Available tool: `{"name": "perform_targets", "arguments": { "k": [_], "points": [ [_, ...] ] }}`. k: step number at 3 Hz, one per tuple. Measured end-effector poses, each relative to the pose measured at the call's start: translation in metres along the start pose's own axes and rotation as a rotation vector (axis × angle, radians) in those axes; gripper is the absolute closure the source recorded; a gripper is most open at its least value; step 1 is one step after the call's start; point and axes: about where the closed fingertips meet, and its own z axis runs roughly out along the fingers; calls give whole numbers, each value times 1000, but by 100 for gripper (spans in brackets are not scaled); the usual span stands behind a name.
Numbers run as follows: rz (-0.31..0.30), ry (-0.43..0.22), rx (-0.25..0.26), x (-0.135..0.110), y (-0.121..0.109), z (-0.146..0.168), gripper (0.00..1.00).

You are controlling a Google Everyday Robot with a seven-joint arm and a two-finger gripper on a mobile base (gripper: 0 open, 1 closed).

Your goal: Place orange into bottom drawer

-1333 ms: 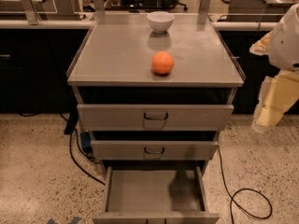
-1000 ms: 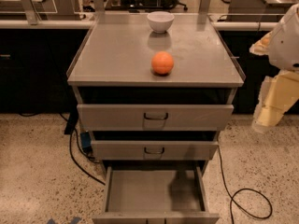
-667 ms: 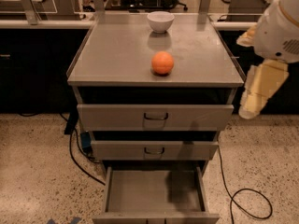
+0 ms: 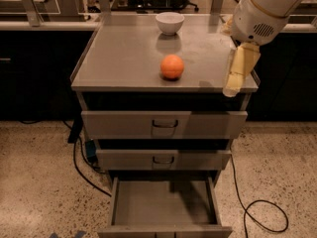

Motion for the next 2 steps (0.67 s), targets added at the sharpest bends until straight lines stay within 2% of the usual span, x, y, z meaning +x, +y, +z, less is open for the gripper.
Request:
{"name": "perform_targets", "arguments": {
  "k": [1, 2],
  "points": [
    [-12, -7, 7, -5, -5, 4, 0],
    [-80, -31, 14, -29, -30, 22, 0]
  ]
}}
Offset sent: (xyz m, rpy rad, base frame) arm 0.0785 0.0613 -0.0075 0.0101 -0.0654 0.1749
